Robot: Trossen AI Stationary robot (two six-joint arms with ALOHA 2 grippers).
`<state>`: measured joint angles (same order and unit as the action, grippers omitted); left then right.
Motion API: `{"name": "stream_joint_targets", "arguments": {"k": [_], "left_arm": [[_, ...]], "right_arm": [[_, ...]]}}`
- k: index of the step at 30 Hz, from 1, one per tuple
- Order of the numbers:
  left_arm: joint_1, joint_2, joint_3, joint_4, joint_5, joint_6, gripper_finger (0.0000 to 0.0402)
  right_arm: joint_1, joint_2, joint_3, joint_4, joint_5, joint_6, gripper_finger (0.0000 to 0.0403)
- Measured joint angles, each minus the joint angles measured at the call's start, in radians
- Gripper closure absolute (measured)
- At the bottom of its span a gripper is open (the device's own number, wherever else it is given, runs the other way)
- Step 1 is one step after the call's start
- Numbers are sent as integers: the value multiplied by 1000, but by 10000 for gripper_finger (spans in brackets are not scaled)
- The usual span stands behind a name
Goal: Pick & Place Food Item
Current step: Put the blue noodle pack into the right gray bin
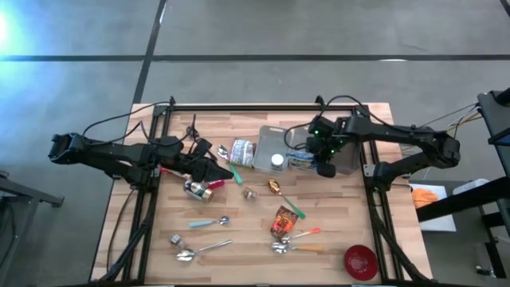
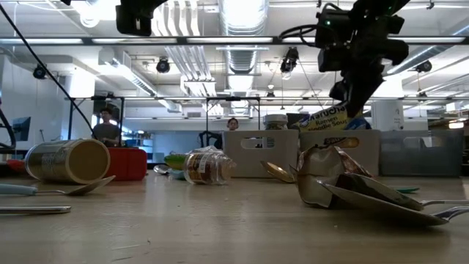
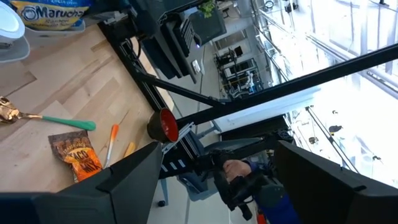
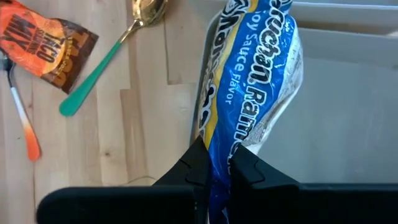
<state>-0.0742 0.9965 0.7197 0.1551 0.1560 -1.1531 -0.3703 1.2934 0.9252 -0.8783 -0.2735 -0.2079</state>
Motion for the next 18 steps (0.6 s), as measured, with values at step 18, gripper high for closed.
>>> {"name": "stream_joint_targets", "arguments": {"k": [18], "left_arm": [[0, 0, 0, 0, 0, 0, 86]], "right_arm": [[18, 0, 0, -7, 3, 112, 309]]}}
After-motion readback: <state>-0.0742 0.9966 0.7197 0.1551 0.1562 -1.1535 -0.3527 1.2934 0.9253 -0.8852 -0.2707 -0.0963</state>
